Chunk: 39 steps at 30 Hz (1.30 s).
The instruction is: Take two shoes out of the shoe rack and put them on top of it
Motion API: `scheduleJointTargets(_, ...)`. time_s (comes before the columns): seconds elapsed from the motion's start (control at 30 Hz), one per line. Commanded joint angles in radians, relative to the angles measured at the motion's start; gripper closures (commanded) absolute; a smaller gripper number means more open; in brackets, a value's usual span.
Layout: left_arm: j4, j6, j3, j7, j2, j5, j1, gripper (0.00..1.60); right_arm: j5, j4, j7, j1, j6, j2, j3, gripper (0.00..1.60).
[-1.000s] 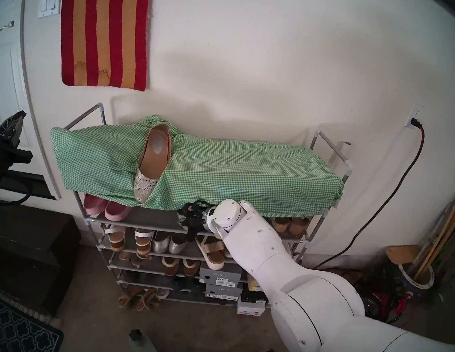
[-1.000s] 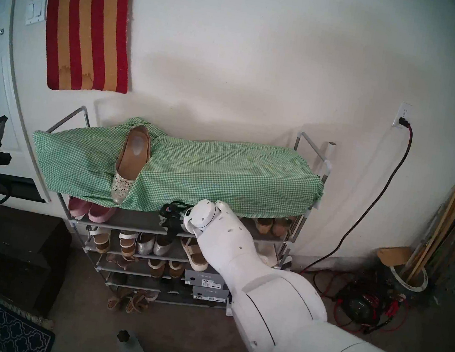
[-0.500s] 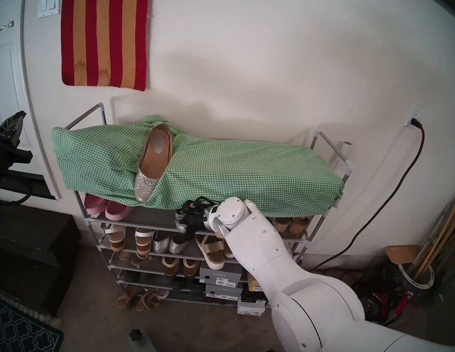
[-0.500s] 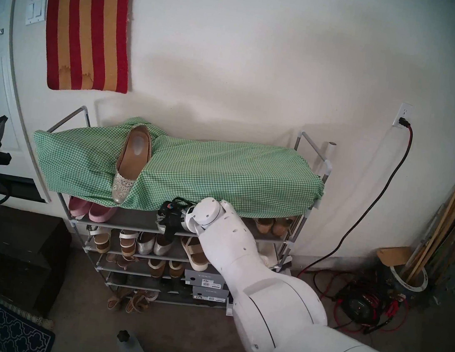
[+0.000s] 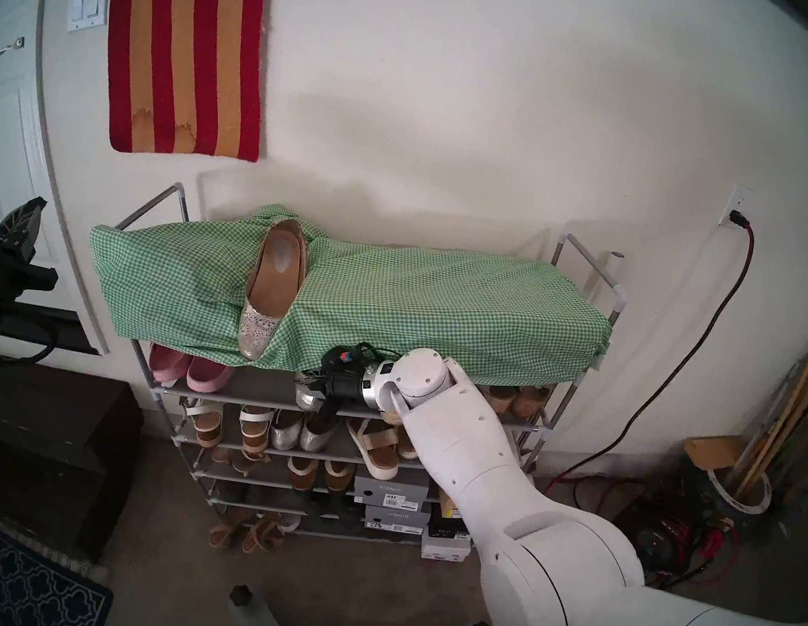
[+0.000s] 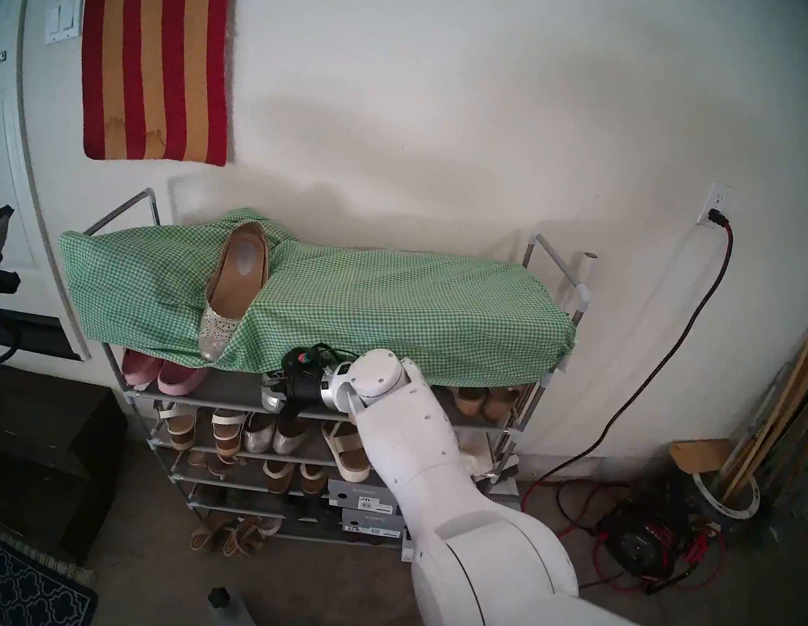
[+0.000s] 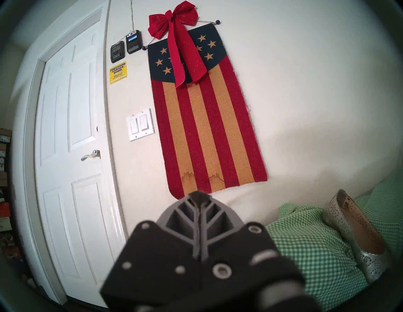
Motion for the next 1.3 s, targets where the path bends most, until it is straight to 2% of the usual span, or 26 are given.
scheduleJointTargets(0.0,-0.004,-0.001,0.0,0.0,0.002,0.001,-0.002,1.6,0.057,-0.105,0.08,0.012,-0.035,-0.055,0.007,1.6)
scheduleJointTargets(0.23,-0.004,-0.001,0.0,-0.001,0.002,0.0,-0.002,1.6,0.089,-0.158,0.191,-0.048,-0.033,-0.079,-0.001,1.6)
scheduleJointTargets(0.3,-0.004,-0.001,0.0,-0.001,0.002,0.0,-0.001,1.6,0.101,-0.213,0.226,-0.078,-0.026,-0.081,-0.006,1.6)
scheduleJointTargets(0.33,-0.004,-0.001,0.0,-0.001,0.002,0.0,-0.001,1.6,0.109,-0.171,0.237,-0.067,-0.031,-0.091,-0.006,1.6)
scheduleJointTargets(0.43,-0.003,-0.001,0.0,-0.001,0.002,0.0,-0.001,1.6,0.123,-0.24,0.282,-0.108,-0.019,-0.089,-0.013,1.6)
scheduleJointTargets(0.47,-0.003,-0.001,0.0,-0.001,0.002,0.0,-0.001,1.6,0.127,-0.226,0.293,-0.11,-0.018,-0.091,-0.015,1.6)
scheduleJointTargets(0.53,-0.003,-0.001,0.0,-0.001,0.002,0.0,-0.001,1.6,0.135,-0.271,0.323,-0.14,-0.01,-0.085,-0.02,1.6)
scheduleJointTargets(0.57,-0.003,-0.001,0.0,-0.001,0.002,0.0,-0.001,1.6,0.14,-0.256,0.336,-0.136,-0.006,-0.075,-0.028,1.6)
scheduleJointTargets(1.07,-0.003,-0.001,0.0,-0.001,0.002,0.0,-0.001,1.6,0.187,-0.396,0.51,-0.309,0.097,0.036,-0.102,1.6)
scheduleJointTargets(1.27,-0.003,-0.001,0.0,-0.001,0.002,0.0,-0.001,1.6,0.208,-0.492,0.558,-0.359,0.129,0.058,-0.097,1.6)
